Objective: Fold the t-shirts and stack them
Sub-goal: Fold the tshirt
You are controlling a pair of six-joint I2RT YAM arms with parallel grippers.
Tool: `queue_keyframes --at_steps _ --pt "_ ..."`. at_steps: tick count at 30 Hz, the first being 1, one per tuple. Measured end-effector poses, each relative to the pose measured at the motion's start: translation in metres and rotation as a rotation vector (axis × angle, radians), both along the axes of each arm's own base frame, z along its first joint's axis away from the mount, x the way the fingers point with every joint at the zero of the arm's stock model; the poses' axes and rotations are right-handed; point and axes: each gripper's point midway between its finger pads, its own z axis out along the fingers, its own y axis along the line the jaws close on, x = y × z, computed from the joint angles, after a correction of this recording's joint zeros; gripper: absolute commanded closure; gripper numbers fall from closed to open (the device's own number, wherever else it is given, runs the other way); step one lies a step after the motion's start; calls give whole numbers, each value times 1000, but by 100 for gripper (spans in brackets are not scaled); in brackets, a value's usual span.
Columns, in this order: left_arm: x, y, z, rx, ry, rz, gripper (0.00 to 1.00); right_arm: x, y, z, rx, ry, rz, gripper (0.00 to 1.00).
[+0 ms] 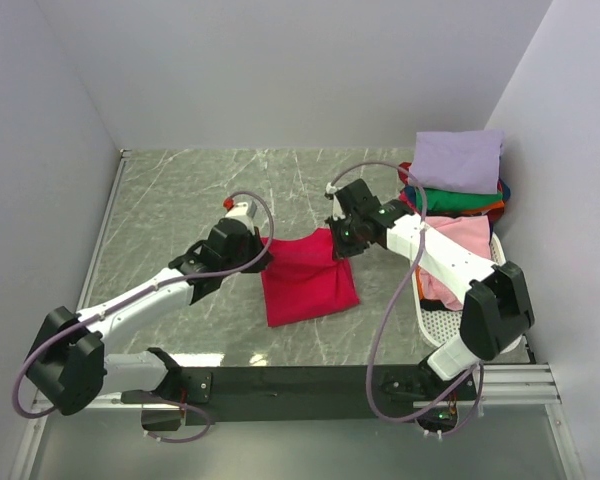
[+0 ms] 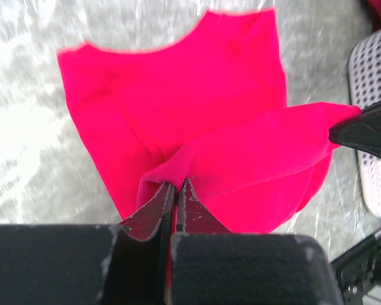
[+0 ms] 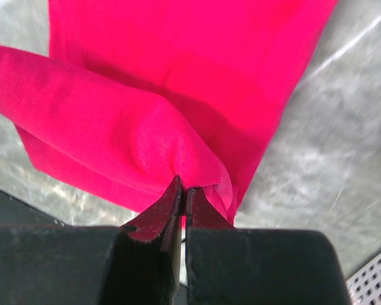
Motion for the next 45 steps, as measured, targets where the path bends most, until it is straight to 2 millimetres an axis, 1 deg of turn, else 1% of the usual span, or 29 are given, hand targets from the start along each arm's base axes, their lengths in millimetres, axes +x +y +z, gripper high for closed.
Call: queue_keyframes --at_steps 5,7,10,13,20,21,23,24,25,26,27,28,29,30,32,34,36,38,39,40,42,44,45 --pt "23 2 11 -14 -35 17 99 27 3 8 8 -31 -3 100" --pt "32 3 11 -13 -37 24 99 37 4 7 7 -33 -4 100" --pt "43 6 3 -2 -22 33 99 47 3 -2 3 -17 -6 100" --pt "49 9 -10 11 11 35 100 54 2 -16 -4 16 -4 100" --pt "61 6 -35 43 71 39 99 65 2 -45 -16 74 -5 100" --pt "63 6 -37 48 75 43 95 67 1 -47 -16 78 -9 99" --pt "68 7 -38 65 77 58 77 70 -1 -50 -12 87 -19 91" --pt "71 8 -38 73 74 66 57 72 -2 -50 -8 87 -25 74" --pt "74 11 -37 89 72 79 52 74 -2 -47 -2 85 -36 67" --pt "78 14 -35 103 69 103 47 78 -3 -44 0 74 -44 62" --pt "83 18 -32 116 62 128 38 84 -4 -41 -2 58 -53 54" --pt "87 22 -27 132 52 152 34 90 -6 -36 -1 39 -68 50" --pt "92 27 -22 145 39 183 31 94 -7 -32 1 20 -74 44" --pt "98 32 -15 157 23 214 27 99 -9 -27 3 0 -92 42" --pt "105 41 -1 174 -10 269 24 103 -13 -14 3 -45 -114 38" --pt "106 49 14 175 -43 303 23 106 -17 8 21 -110 -136 38" --pt "104 51 34 151 -83 315 24 101 -19 31 53 -167 -146 39" --pt "101 48 51 110 -121 305 25 92 -20 52 97 -214 -141 43" --pt "98 43 60 75 -142 287 25 87 -19 59 119 -228 -134 44" --pt "95 38 63 49 -153 266 26 82 -17 64 143 -234 -125 46" --pt "87 21 63 -4 -157 207 26 76 -11 61 181 -222 -101 49" --pt "76 1 51 -41 -133 144 26 70 -3 45 206 -170 -75 51" --pt "69 -12 41 -57 -111 105 26 67 2 30 212 -125 -62 51"
